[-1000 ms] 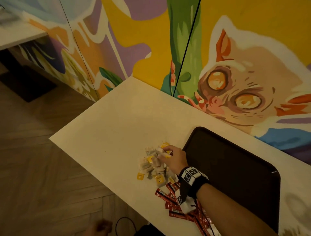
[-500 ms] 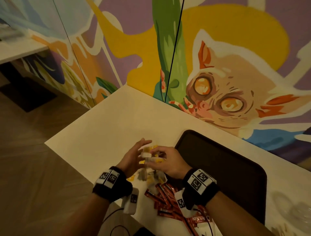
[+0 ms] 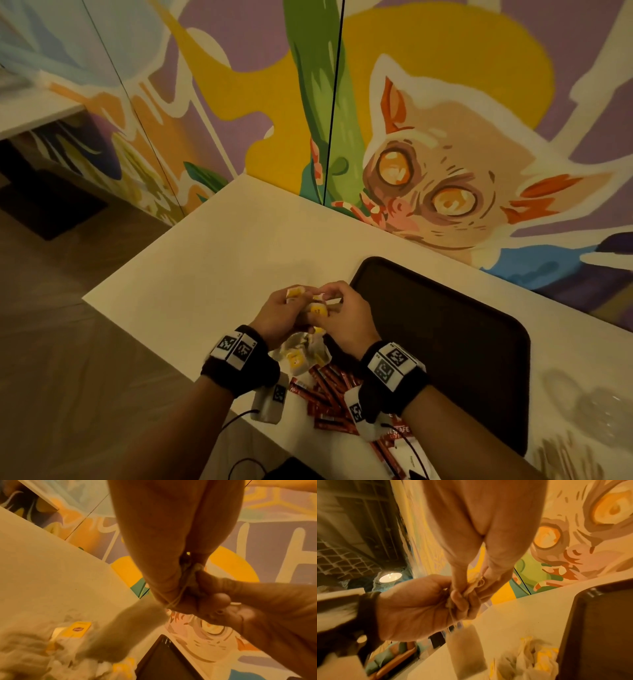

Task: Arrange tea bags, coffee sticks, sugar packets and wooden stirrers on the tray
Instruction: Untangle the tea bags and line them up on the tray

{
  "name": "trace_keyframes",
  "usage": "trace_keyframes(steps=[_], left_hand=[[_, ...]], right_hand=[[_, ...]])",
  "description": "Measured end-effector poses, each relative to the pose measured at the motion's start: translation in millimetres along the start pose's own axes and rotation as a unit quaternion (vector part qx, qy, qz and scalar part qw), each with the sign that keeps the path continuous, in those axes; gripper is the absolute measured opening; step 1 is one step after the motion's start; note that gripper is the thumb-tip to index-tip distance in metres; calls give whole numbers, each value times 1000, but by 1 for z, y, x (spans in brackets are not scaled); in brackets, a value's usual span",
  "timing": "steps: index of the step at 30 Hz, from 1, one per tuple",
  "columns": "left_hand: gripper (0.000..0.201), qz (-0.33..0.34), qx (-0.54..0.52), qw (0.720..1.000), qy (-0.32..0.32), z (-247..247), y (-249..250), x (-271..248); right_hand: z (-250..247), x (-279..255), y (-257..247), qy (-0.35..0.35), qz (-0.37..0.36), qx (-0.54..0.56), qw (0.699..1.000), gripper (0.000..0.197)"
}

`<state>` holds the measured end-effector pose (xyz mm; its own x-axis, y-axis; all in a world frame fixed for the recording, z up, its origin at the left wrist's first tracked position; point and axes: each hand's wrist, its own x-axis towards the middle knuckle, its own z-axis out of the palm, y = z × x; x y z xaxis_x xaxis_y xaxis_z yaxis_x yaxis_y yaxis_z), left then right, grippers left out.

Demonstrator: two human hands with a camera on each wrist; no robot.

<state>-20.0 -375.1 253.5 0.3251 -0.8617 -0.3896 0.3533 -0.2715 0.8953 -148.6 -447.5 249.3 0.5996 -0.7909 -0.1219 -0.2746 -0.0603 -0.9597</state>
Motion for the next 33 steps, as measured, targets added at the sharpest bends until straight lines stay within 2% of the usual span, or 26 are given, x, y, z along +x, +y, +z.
trace_keyframes(steps=[4,6,12,16,20,24,29,33], left_hand=[[21,38,0,999,30,-2,7,11],[19,54,2,998,35,-1,9,17],[20,67,32,997,10,6,14,30],[21,80,57,995,2,6,18,37],[22,82,85,991,-69,16,33,37],[21,138,208,959,-133,26,50,34],[4,184,267,937,-131,30,61,36],[5,230,335,906,-121,27,64,40]], right_hand=[[-9,8,1,27,4,-21,999,21],[-14,11,1,16,12,17,1000,14],[-30,19,3,42,22,105,993,11],[-49,17,-6,34,-18,82,996,13],[-66,17,-13,31,-63,38,997,16],[-76,12,-21,22,-78,14,997,19],[-90,4,-23,-14,-48,-6,999,16],[-102,0,-27,-28,-47,-27,998,10]])
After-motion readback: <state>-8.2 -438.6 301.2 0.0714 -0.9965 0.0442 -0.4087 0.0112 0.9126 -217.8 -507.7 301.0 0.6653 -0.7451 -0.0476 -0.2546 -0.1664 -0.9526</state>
